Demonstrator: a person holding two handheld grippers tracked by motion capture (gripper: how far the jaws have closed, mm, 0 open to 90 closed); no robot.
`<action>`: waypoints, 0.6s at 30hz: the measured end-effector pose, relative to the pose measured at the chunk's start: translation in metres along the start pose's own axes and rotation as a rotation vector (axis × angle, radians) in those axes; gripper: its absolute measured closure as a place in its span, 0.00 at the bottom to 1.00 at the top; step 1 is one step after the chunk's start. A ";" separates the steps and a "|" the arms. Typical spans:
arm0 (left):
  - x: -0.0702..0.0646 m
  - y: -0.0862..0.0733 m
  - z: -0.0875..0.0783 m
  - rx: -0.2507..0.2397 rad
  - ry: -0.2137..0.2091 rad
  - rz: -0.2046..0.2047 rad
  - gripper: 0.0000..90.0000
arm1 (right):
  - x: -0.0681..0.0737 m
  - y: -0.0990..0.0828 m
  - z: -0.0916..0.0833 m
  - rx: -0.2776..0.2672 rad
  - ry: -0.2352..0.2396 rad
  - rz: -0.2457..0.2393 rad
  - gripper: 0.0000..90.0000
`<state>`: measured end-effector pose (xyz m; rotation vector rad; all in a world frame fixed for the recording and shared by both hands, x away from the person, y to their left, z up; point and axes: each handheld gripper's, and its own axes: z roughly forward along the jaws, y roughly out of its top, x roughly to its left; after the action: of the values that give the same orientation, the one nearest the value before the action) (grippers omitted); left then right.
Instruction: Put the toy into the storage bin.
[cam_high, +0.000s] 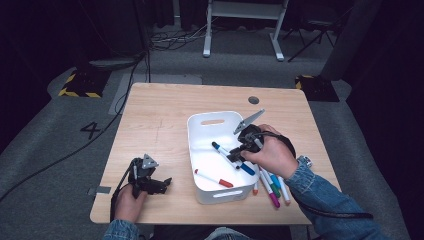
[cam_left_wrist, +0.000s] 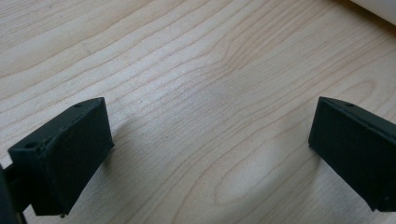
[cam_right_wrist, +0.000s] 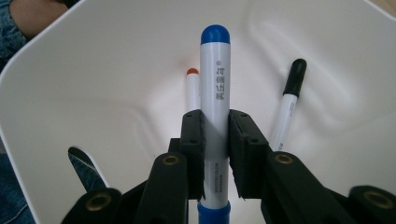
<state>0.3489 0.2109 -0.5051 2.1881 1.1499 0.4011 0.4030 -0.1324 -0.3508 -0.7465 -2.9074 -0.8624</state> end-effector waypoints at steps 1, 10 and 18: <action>0.000 0.000 0.000 0.000 0.001 0.000 0.00 | 0.001 -0.001 0.002 0.013 -0.001 0.003 0.86; 0.000 0.000 0.000 0.000 0.001 0.000 0.00 | 0.005 -0.006 0.023 0.061 0.000 -0.070 0.86; 0.000 0.000 0.000 0.000 0.000 0.000 0.00 | 0.009 -0.008 0.038 0.136 0.014 -0.095 0.85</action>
<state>0.3489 0.2109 -0.5052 2.1878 1.1501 0.4011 0.3958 -0.1145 -0.3863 -0.5937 -2.9733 -0.6639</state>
